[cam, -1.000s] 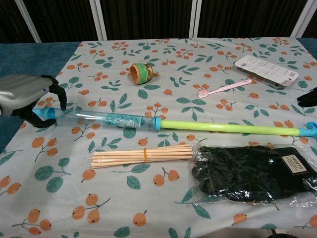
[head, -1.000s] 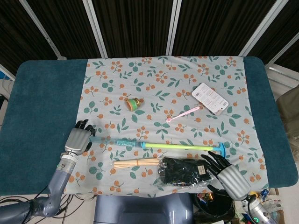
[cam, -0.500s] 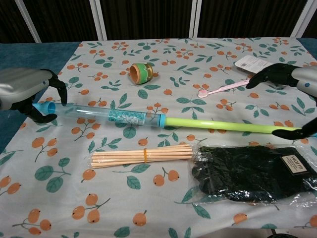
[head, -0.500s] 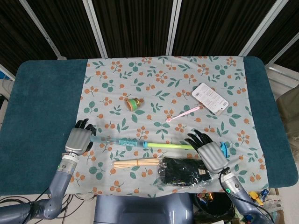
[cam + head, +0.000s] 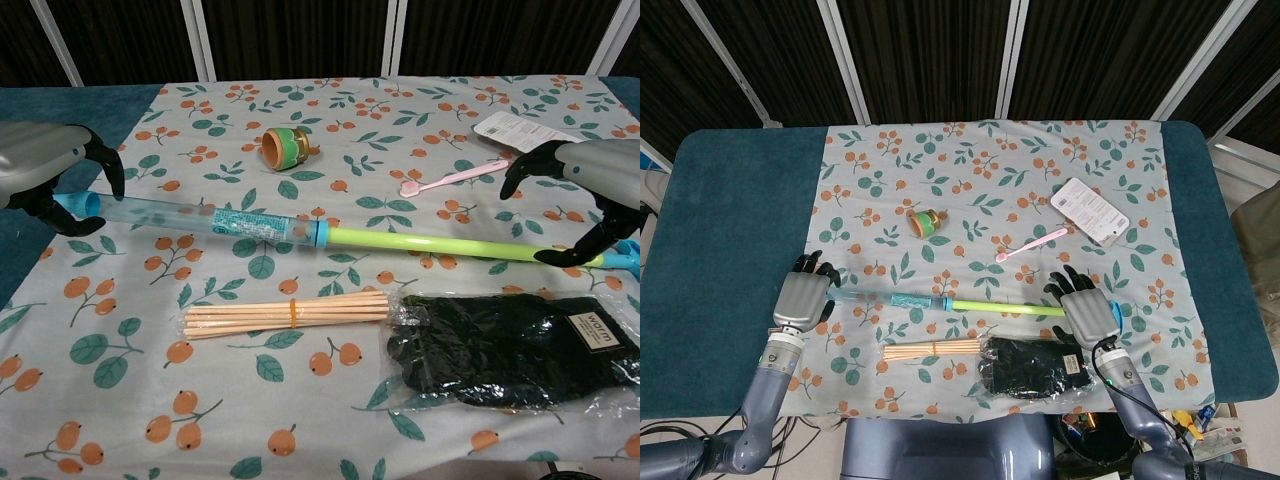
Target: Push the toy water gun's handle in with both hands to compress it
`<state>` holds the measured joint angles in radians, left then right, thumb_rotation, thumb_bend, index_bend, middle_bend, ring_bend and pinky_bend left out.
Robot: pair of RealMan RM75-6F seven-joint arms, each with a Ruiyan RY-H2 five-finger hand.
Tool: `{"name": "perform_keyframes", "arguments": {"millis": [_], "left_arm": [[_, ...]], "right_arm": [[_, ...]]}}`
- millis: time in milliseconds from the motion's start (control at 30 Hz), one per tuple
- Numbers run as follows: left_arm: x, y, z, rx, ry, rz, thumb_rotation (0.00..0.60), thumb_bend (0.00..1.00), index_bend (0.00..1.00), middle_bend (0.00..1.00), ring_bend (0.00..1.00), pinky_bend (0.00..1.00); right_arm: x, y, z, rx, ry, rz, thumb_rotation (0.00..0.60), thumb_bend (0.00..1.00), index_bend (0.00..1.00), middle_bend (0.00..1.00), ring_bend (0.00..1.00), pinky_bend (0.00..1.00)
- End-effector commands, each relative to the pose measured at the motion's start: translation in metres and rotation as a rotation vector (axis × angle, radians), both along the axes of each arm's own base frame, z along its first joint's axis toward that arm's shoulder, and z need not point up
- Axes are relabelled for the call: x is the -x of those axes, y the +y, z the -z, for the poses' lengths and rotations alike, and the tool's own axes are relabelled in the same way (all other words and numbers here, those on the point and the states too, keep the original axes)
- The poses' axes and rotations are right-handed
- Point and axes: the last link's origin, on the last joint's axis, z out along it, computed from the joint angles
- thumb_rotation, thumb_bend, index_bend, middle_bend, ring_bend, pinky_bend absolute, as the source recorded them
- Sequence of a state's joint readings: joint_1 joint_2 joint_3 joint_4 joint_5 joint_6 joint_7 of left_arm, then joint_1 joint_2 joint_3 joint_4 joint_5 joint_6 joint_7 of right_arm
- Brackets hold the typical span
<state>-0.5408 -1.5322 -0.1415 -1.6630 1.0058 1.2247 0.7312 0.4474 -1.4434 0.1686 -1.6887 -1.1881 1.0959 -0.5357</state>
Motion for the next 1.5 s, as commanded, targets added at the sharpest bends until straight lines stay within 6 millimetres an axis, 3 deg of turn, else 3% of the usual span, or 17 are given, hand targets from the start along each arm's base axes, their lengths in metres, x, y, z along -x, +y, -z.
{"name": "perform_keyframes", "arguments": {"millis": [33, 700, 1500], "left_arm": [[0.001, 0.0, -0.003, -0.006, 0.003, -0.003, 0.6, 0.43, 0.58, 0.31, 0.08, 0.14], [0.01, 0.0, -0.022, -0.029, -0.004, -0.018, 0.6, 0.43, 0.58, 0.31, 0.08, 0.14], [0.009, -0.001, -0.024, -0.028, 0.005, -0.017, 0.6, 0.43, 0.58, 0.31, 0.08, 0.14]], "right_arm": [[0.003, -0.003, 0.004, 0.003, 0.011, 0.028, 0.6, 0.19, 0.3, 0.13, 0.03, 0.15], [0.029, -0.018, 0.008, 0.052, 0.102, 0.119, 0.6, 0.24, 0.37, 0.15, 0.03, 0.15], [0.038, -0.03, 0.019, 0.068, 0.117, 0.17, 0.6, 0.24, 0.42, 0.17, 0.04, 0.15]]}}
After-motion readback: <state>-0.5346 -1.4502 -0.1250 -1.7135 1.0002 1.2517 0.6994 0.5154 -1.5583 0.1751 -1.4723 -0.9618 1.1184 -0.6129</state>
